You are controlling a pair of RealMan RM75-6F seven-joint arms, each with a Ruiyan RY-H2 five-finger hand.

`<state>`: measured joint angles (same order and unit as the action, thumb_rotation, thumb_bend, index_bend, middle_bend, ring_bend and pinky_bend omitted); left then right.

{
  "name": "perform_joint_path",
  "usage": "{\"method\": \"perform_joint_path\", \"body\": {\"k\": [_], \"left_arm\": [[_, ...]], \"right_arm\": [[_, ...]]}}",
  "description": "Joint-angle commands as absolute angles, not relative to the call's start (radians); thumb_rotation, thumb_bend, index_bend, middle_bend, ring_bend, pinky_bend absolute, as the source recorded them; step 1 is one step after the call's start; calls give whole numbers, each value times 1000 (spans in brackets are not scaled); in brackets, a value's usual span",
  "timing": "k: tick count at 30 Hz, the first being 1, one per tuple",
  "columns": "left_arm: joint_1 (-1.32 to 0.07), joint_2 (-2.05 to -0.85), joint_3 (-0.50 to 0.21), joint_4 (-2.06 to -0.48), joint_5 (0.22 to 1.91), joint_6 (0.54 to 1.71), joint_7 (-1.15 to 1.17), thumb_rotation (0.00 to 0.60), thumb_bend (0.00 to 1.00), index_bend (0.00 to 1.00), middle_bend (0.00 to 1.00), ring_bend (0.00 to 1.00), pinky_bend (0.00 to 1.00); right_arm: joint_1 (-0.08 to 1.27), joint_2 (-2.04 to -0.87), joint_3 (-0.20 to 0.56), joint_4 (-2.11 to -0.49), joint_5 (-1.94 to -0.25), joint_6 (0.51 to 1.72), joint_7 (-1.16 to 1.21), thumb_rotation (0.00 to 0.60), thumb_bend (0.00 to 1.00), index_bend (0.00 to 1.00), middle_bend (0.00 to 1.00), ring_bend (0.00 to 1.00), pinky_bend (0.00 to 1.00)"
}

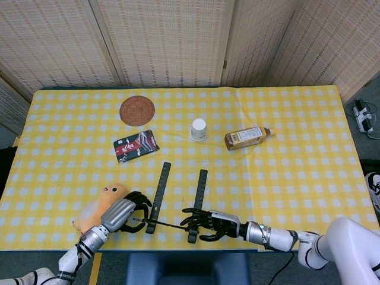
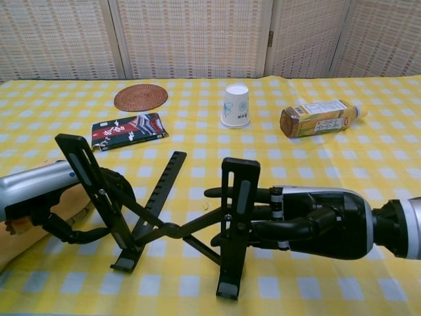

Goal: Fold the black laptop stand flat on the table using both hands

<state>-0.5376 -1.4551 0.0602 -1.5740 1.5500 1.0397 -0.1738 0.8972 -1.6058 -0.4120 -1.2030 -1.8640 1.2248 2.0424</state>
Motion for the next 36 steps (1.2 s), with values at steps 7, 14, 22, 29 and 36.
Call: {"method": "perform_joint_path", "body": {"k": [7, 14, 22, 29, 36], "left_arm": [[-538, -1453, 59, -1579, 1550, 1039, -172, 600, 428, 565, 344, 199, 141], [-536, -1450, 61, -1586, 1552, 1041, -168, 600, 428, 547, 344, 192, 136], [-530, -1442, 62, -1589, 1550, 1047, -167, 600, 428, 545, 344, 191, 132], [-526, -1439, 61, -1594, 1552, 1054, -166, 600, 428, 545, 344, 191, 131], [-522, -1436, 62, -1593, 1549, 1056, -167, 600, 428, 545, 344, 191, 131]], "right_arm": [[883, -1560, -387, -1217, -1833, 1173, 1756, 600, 410, 55, 207, 207, 25], [872, -1511, -323, -1381, -1730, 1026, 1302, 600, 405, 55, 174, 182, 25], [822, -1558, -244, -1453, -1617, 951, 957, 600, 395, 55, 146, 168, 25], [799, -1600, -168, -1487, -1538, 913, 767, 600, 395, 55, 154, 169, 25], [780, -1623, -137, -1511, -1504, 881, 683, 600, 396, 55, 158, 168, 25]]}}
